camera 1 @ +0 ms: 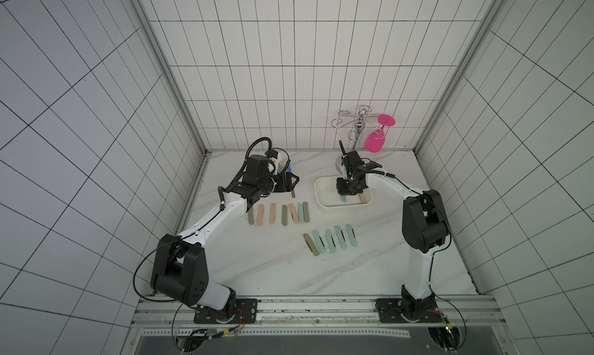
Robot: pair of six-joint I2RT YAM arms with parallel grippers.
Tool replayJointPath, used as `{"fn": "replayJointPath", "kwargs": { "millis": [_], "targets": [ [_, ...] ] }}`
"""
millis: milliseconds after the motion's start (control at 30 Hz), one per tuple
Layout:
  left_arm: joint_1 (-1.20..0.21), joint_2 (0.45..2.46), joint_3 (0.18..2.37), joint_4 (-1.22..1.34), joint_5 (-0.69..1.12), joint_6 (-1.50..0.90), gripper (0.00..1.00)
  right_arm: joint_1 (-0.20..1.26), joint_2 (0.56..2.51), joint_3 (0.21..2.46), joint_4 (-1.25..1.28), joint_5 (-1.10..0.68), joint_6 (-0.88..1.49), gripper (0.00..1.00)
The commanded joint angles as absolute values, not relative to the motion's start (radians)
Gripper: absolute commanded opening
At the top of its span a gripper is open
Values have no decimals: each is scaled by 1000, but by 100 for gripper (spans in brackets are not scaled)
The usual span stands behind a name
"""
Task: Take the fruit knife out of the storage box
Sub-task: Pick up the fruit knife from the storage box.
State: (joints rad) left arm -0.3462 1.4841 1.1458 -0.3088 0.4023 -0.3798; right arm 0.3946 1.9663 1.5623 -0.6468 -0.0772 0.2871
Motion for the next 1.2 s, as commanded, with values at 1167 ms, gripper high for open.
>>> {"fn": "replayJointPath", "kwargs": {
  "millis": [1167],
  "targets": [
    [-434,1746,1107,103,640,-758,59,615,1779,1549,-635,-282,235,2]
  ]
}}
